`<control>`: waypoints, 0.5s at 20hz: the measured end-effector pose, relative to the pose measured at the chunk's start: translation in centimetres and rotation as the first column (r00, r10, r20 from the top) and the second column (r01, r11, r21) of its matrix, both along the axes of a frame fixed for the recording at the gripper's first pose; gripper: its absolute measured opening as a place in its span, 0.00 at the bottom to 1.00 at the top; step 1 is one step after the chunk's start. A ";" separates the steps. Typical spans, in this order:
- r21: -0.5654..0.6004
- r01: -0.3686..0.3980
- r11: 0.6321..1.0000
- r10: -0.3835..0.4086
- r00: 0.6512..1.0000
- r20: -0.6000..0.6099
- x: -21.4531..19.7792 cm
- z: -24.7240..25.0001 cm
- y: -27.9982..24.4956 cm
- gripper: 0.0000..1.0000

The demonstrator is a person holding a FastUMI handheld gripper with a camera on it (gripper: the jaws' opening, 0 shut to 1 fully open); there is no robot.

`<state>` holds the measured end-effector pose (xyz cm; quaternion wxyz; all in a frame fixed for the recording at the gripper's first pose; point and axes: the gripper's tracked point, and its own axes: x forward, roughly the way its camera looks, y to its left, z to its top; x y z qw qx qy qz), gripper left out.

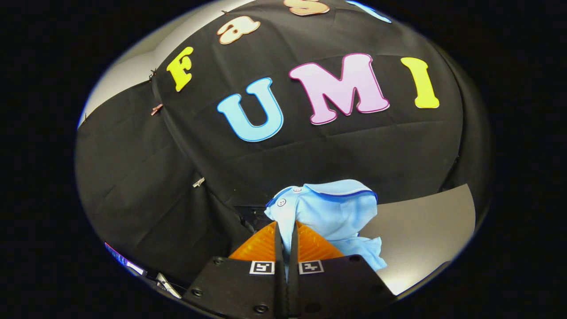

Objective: Put the clothes into the washing machine and then close the washing machine lid.

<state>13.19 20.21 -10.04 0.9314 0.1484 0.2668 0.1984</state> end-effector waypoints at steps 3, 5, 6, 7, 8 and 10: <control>-0.005 -0.021 1.000 0.021 1.000 -0.005 -0.3 -0.7 4.9 0.05; -0.012 -0.030 0.999 0.030 0.999 -0.011 -0.2 -1.7 8.1 0.05; -0.017 -0.034 0.999 0.033 0.999 -0.018 0.0 -2.7 9.6 0.05; -0.021 -0.035 0.999 0.034 0.999 -0.027 0.2 -3.8 10.7 0.06; -0.025 -0.033 0.999 0.033 0.999 -0.037 0.4 -5.0 11.9 0.05; -0.023 -0.014 1.000 0.013 0.998 -0.067 0.8 -8.2 13.8 0.05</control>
